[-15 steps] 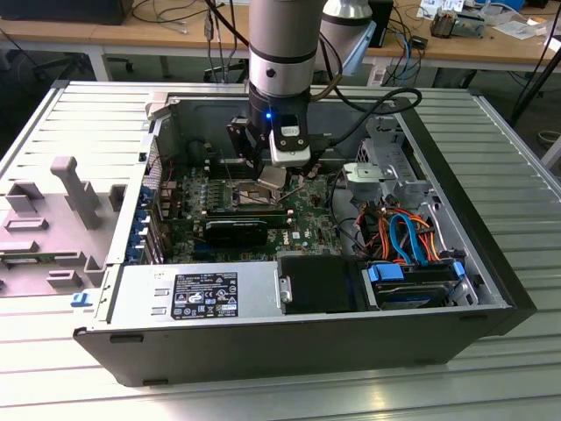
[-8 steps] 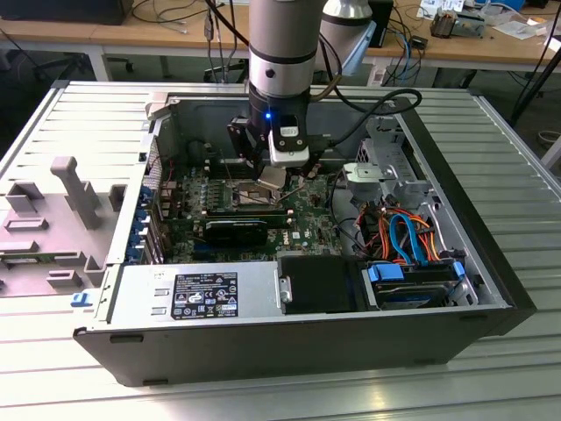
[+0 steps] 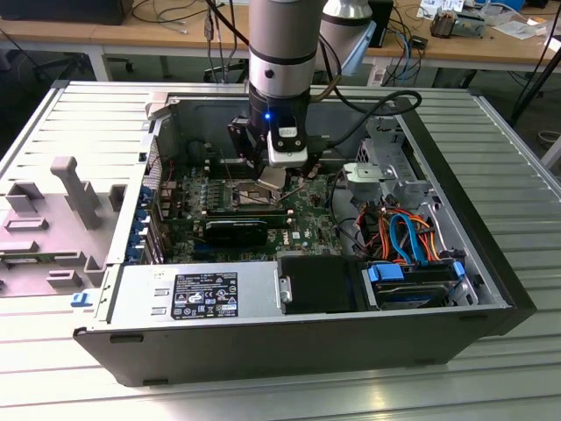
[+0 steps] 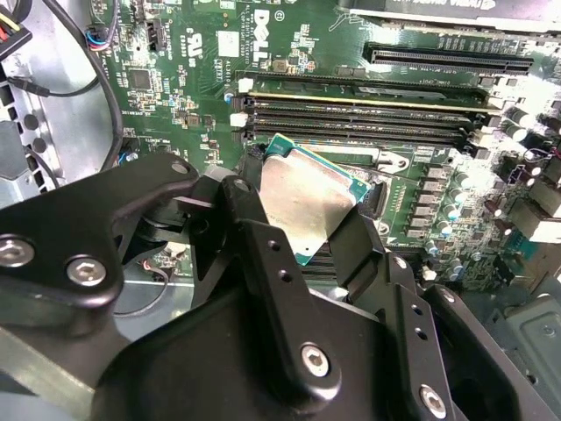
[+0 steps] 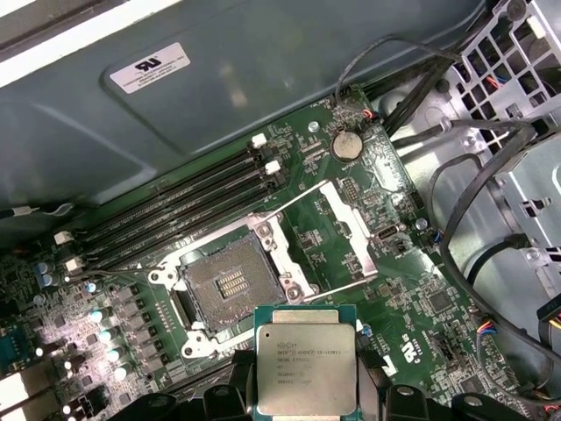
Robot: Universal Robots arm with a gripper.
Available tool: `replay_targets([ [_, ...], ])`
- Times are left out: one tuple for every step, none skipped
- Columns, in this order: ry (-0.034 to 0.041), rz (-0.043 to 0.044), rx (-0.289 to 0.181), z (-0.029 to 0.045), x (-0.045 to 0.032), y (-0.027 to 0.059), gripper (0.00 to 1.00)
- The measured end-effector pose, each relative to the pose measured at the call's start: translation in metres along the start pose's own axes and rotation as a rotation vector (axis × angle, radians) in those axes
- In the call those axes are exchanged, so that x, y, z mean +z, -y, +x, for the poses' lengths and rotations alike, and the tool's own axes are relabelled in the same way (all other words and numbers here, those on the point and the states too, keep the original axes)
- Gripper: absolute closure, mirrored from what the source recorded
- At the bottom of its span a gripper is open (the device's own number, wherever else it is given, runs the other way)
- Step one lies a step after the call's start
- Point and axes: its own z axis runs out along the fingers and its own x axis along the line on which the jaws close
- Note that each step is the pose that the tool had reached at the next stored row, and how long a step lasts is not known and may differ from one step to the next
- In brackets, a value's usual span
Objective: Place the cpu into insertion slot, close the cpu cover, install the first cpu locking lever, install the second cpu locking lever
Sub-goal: 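Place the cpu into insertion slot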
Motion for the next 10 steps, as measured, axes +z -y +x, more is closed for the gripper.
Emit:
replay_targets([
  [0.0001,0.0000,0.002,0.0000,0.0001,0.0000,0.45],
  [0.0002,-0.0001,0.003,0.0000,0.0001,0.0000,0.45],
  [0.0004,-0.0001,0.005,0.0000,0.0002,0.0000,0.45],
  [0.0004,-0.0002,0.006,0.0000,0.0003,0.0000,0.45],
  [0.0005,-0.0002,0.009,0.0000,0.0004,0.0000,0.45],
  [0.0007,-0.0002,0.012,0.0000,0.0005,0.0000,0.45],
  [0.0008,-0.0002,0.013,0.0000,0.0006,0.0000,0.45],
  [0.0009,-0.0002,0.015,0.0000,0.0006,0.0000,0.45],
  [0.0010,-0.0003,0.017,0.0000,0.0007,0.0000,0.45],
  [0.0012,-0.0004,0.019,0.0000,0.0008,0.0000,0.45],
])
